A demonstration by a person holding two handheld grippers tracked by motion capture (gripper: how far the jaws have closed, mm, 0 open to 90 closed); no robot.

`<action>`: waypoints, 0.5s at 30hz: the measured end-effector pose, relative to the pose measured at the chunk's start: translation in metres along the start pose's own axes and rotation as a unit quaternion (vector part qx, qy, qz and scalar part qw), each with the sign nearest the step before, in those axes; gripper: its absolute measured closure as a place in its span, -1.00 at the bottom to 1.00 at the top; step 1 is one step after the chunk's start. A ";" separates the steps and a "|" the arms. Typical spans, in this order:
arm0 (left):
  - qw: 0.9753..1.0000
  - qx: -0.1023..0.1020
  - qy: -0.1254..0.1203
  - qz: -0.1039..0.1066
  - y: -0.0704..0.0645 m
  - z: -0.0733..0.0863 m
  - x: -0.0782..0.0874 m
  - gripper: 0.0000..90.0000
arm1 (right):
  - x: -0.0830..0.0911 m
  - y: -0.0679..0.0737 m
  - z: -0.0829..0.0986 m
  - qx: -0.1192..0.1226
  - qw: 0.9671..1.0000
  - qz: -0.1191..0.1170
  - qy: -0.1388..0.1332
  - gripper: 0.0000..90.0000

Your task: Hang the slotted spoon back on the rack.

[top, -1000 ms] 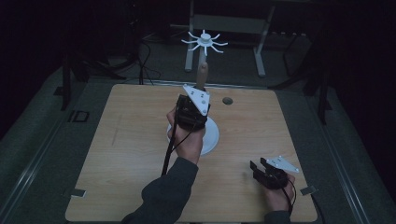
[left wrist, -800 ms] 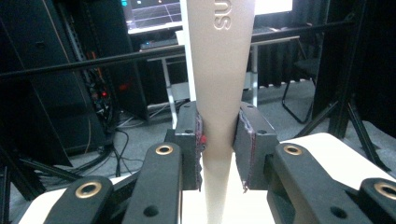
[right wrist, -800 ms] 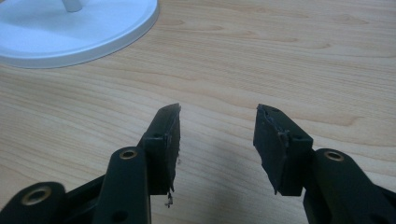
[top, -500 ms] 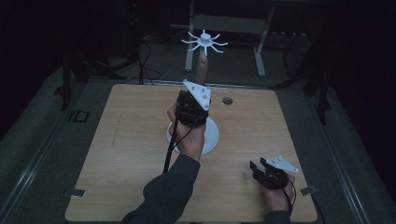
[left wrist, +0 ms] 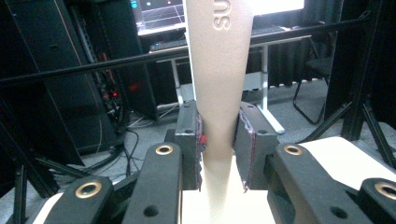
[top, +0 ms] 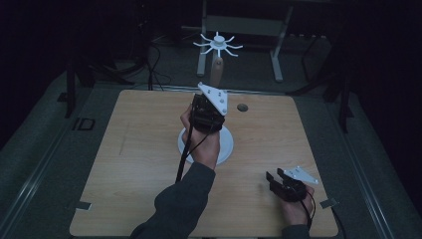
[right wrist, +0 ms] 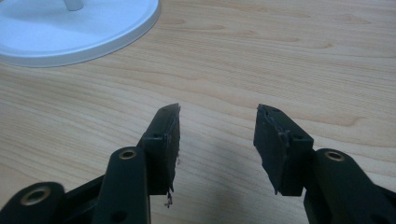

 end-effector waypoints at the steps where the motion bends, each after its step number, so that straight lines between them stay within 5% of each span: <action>1: 1.000 -0.001 0.000 -0.001 0.000 0.000 0.000 0.62 | 0.000 0.000 0.000 0.000 1.000 0.000 0.000 0.12; 15: 1.000 -0.006 0.017 -0.012 0.002 -0.002 -0.013 0.62 | 0.001 0.000 0.000 -0.003 1.000 0.000 -0.001 0.11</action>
Point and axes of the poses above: each handheld gripper's, and its own axes: x roughly backward along the jaws, z roughly out of its underside, y roughly to its left, the point moved 9 cm from there along -x, roughly forward along the jaws, and after that the axes turned 11 degrees about y, right-handed, at the moved point
